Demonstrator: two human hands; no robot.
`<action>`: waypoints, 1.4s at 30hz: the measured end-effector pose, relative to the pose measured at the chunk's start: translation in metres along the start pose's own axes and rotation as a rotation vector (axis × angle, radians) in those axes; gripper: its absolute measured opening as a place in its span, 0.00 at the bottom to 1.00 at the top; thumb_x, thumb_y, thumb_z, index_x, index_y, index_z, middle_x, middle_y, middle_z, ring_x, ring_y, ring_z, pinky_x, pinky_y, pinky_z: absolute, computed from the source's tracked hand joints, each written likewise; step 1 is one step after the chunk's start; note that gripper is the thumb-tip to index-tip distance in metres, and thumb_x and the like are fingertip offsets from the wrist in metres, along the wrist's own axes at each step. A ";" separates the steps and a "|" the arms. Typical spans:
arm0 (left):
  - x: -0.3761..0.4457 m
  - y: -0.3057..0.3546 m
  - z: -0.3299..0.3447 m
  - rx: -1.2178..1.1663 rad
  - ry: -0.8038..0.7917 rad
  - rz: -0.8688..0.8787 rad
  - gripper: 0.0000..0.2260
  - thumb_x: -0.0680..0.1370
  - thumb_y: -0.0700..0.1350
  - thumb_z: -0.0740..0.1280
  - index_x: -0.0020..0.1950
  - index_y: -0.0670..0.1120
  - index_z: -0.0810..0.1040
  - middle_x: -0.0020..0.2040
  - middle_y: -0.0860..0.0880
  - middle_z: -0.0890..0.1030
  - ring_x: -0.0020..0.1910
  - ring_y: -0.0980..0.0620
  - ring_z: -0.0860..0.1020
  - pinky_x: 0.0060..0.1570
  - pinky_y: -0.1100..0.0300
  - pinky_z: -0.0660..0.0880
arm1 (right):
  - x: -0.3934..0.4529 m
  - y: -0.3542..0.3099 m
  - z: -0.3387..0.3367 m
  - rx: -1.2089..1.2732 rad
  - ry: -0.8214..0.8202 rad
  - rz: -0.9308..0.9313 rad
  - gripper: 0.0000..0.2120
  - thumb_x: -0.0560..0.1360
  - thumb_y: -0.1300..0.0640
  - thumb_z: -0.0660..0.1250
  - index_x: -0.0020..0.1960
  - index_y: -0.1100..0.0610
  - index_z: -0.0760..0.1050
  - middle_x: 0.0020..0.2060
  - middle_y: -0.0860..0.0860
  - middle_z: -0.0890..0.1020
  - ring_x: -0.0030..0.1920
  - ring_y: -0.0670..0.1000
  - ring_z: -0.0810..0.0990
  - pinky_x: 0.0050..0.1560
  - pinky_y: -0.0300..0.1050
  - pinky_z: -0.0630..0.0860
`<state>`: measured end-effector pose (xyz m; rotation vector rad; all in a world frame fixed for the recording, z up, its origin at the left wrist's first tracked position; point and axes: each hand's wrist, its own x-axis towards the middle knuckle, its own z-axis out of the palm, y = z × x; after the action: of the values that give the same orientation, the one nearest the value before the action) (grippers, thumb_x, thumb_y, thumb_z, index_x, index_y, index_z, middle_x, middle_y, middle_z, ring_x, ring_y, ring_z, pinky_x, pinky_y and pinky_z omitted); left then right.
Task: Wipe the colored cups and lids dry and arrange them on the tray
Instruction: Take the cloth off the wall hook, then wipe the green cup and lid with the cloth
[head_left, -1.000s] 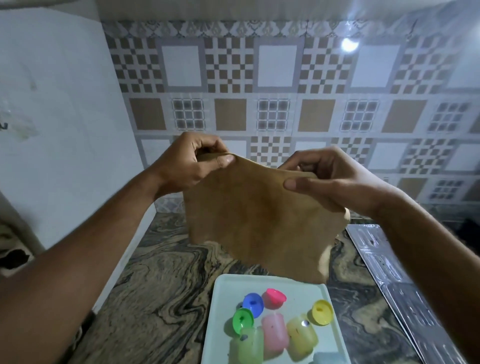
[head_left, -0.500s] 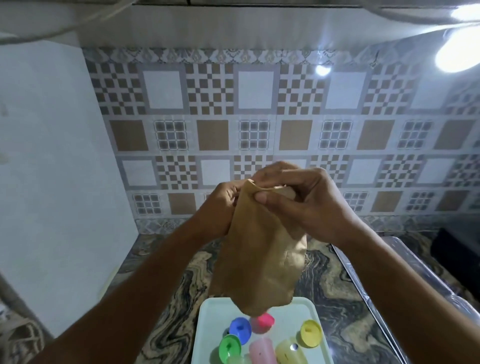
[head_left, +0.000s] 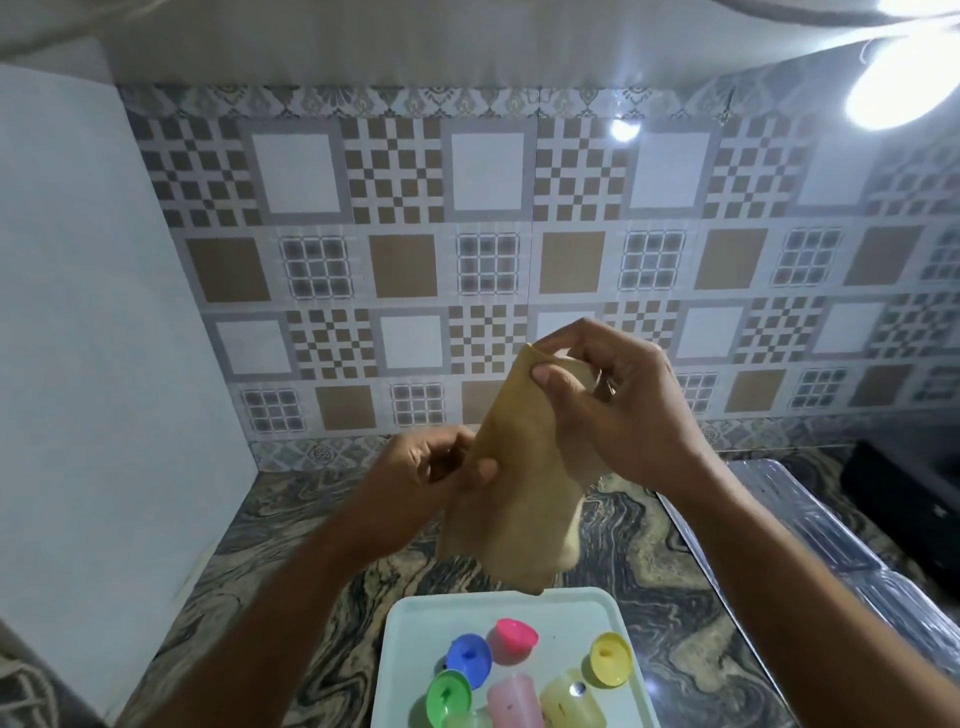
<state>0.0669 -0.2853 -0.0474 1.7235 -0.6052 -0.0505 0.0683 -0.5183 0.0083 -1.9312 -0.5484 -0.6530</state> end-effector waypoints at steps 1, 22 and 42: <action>-0.002 0.002 0.001 -0.004 -0.003 0.016 0.07 0.80 0.47 0.70 0.54 0.48 0.85 0.52 0.49 0.88 0.53 0.50 0.86 0.52 0.58 0.81 | 0.002 0.003 0.000 0.028 0.011 0.027 0.07 0.80 0.58 0.75 0.56 0.50 0.82 0.32 0.45 0.82 0.32 0.44 0.77 0.35 0.37 0.73; -0.039 -0.059 0.049 -0.054 0.466 -0.166 0.10 0.72 0.40 0.82 0.46 0.37 0.85 0.43 0.38 0.87 0.39 0.51 0.82 0.43 0.56 0.82 | -0.144 0.064 0.090 0.626 -0.204 0.535 0.13 0.76 0.58 0.76 0.58 0.59 0.80 0.47 0.58 0.83 0.49 0.52 0.82 0.52 0.49 0.80; -0.166 -0.207 0.088 1.038 -0.199 -0.478 0.42 0.65 0.68 0.69 0.78 0.57 0.67 0.71 0.54 0.71 0.67 0.45 0.70 0.63 0.47 0.70 | -0.239 0.097 0.076 0.404 0.105 0.884 0.10 0.82 0.45 0.71 0.44 0.47 0.78 0.38 0.60 0.79 0.29 0.55 0.75 0.27 0.44 0.75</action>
<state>-0.0318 -0.2709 -0.3091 2.8757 -0.3475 -0.2865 -0.0353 -0.5120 -0.2403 -1.5273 0.2458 -0.0543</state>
